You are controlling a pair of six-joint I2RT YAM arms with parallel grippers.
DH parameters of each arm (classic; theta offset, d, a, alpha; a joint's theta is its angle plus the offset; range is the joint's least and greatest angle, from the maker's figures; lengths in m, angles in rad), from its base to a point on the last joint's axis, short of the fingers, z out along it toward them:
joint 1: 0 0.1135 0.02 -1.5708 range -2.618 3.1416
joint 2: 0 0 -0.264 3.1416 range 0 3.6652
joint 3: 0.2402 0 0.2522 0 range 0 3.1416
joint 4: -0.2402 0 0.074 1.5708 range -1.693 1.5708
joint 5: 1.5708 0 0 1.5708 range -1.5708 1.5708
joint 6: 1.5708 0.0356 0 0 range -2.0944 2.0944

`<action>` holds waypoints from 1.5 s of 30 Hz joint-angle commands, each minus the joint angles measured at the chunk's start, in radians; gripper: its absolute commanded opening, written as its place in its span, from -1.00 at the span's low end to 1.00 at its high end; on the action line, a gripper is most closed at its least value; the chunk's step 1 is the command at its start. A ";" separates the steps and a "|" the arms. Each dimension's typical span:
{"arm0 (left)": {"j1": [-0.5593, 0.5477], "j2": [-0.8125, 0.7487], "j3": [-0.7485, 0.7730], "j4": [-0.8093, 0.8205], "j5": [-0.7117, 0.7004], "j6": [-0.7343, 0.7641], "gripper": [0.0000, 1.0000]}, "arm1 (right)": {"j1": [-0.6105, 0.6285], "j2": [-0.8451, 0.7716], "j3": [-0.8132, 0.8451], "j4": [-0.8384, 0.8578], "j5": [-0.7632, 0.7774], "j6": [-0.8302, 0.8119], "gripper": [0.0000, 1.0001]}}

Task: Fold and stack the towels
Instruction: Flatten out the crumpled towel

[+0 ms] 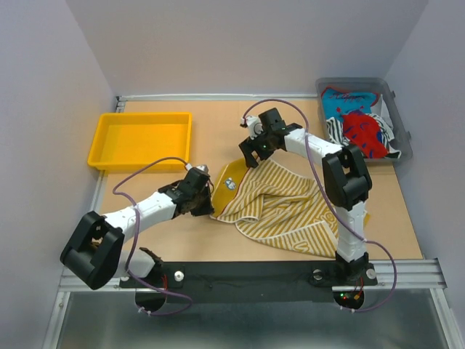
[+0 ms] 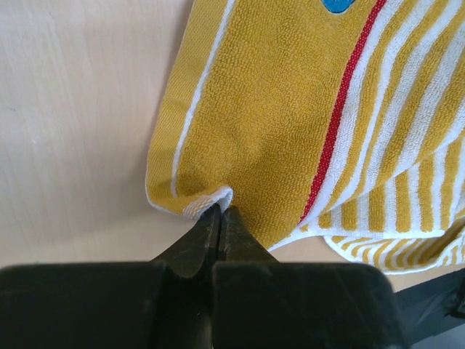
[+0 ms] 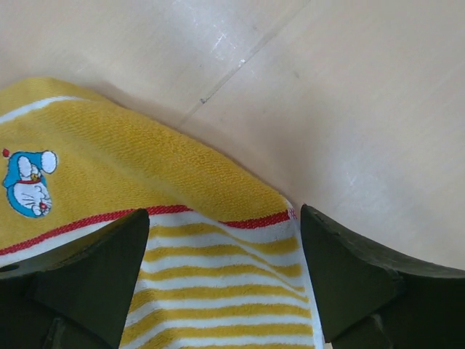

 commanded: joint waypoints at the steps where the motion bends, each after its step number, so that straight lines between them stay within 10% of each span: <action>1: 0.001 -0.052 -0.021 -0.016 0.017 0.012 -1.00 | 0.004 0.031 0.065 0.008 -0.049 -0.065 0.71; 5: 0.002 -0.054 -0.016 -0.024 0.002 0.015 -1.00 | 0.004 0.053 0.087 0.008 -0.043 -0.068 0.23; 10: 0.019 -0.033 0.023 -0.033 -0.029 0.042 -1.00 | 0.004 -0.004 0.081 0.008 0.053 -0.083 -0.99; 21: 0.113 0.082 0.234 -0.088 -0.061 0.157 -1.00 | 0.125 -0.409 -0.316 0.023 0.242 0.073 -0.80; 27: 0.117 0.040 0.107 -0.068 -0.007 0.136 -1.00 | 0.288 -0.506 -0.591 -0.012 0.037 0.246 -0.17; 34: 0.117 -0.063 0.016 -0.079 -0.004 0.087 -1.00 | 0.288 -0.647 -0.458 -0.029 0.093 0.294 0.15; 45: 0.117 -0.129 -0.046 -0.036 0.023 0.042 -1.00 | 0.125 -0.418 -0.309 0.034 0.228 0.545 0.30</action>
